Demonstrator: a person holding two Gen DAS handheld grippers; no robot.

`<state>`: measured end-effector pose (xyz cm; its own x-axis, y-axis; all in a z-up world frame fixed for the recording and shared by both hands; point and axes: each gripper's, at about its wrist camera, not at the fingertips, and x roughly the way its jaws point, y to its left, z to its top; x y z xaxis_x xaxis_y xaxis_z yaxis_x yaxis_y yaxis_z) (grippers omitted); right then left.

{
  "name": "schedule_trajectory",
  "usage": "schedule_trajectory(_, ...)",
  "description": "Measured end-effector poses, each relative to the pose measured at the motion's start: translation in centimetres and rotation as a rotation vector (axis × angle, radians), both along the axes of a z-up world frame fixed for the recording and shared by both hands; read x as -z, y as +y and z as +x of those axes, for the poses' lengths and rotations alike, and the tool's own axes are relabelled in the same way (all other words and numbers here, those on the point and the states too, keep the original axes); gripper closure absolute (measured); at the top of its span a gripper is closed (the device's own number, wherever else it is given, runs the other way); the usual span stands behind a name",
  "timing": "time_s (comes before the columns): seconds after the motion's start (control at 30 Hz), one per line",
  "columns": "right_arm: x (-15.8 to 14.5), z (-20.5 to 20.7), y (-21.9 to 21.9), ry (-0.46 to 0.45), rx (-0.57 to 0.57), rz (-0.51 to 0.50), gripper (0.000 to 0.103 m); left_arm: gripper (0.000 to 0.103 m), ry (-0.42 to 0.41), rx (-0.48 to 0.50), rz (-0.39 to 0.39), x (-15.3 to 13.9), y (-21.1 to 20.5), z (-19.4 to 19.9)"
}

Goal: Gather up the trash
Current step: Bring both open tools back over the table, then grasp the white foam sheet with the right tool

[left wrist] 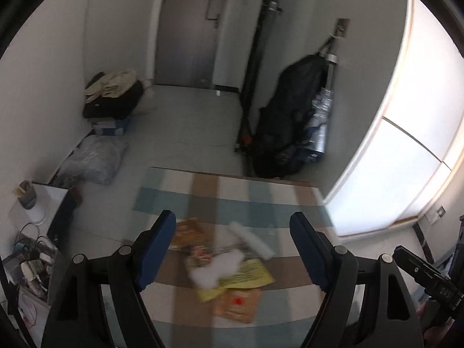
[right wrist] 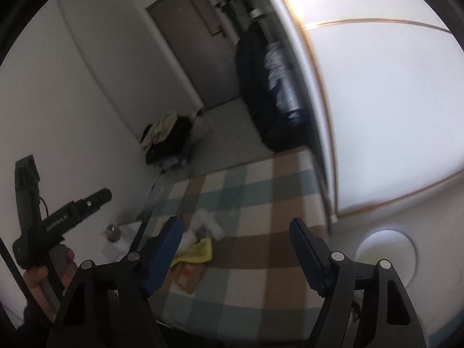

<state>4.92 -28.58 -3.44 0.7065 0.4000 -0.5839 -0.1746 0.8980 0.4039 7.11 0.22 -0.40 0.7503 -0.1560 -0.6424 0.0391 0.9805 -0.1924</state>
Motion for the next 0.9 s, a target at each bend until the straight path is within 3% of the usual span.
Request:
schedule_trajectory(0.23, 1.6, 1.2, 5.4, 0.032, -0.098, -0.079, 0.032, 0.025, -0.009, -0.081, -0.058, 2.0, 5.6, -0.7)
schedule_trajectory(0.37, 2.7, 2.5, 8.3, 0.063, -0.158, -0.121, 0.034, 0.025, 0.001, -0.146, -0.032, 3.8, 7.6, -0.4)
schedule_trajectory(0.57, 4.6, 4.5, 12.0, 0.124, -0.240, -0.161, 0.035, 0.025, 0.065, -0.191, -0.139, 5.2, 10.0, 0.3)
schedule_trajectory(0.77, 7.8, 7.4, 15.1, 0.273, -0.296, -0.098, 0.035, 0.025, 0.082, -0.210, -0.176, 5.8, 11.0, 0.7)
schedule_trajectory(0.9, 9.0, 8.8, 16.8, 0.322, -0.282, -0.077, 0.035, 0.025, 0.109, -0.211, -0.207, 6.2, 11.6, 0.9)
